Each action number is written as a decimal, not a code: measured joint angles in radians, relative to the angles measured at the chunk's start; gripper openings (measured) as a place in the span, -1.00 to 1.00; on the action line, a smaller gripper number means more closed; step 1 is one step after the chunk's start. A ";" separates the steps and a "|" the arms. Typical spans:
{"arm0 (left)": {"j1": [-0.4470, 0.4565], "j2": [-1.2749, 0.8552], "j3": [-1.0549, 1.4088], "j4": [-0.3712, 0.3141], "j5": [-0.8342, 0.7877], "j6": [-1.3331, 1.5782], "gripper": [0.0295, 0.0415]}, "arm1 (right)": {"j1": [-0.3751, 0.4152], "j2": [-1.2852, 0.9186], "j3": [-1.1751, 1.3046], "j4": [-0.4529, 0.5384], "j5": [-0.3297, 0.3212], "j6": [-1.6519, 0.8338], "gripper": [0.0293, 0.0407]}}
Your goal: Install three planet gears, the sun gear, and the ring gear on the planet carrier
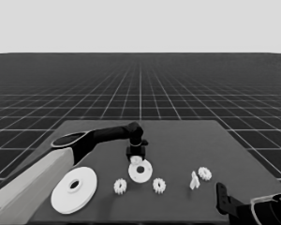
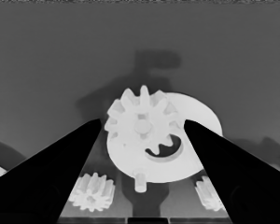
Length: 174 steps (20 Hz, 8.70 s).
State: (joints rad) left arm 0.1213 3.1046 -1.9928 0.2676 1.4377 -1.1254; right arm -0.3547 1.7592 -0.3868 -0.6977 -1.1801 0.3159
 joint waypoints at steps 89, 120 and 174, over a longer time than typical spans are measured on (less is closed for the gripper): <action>-0.109 -0.171 0.594 -0.077 0.126 -0.404 0.49 | 0.000 0.000 0.000 0.000 0.000 0.000 0.61; -0.463 -1.350 1.575 0.043 -0.761 1.476 0.49 | 0.089 0.989 -0.859 0.238 -0.362 1.196 0.61; -0.463 -1.350 1.575 0.043 -0.761 1.476 0.49 | 0.344 1.160 -1.181 0.497 -0.349 1.041 0.61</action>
State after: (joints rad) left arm -0.3422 1.7549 -0.4178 0.3101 0.6764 0.3508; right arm -0.0111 2.9193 -1.5678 -0.2007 -1.5291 1.3571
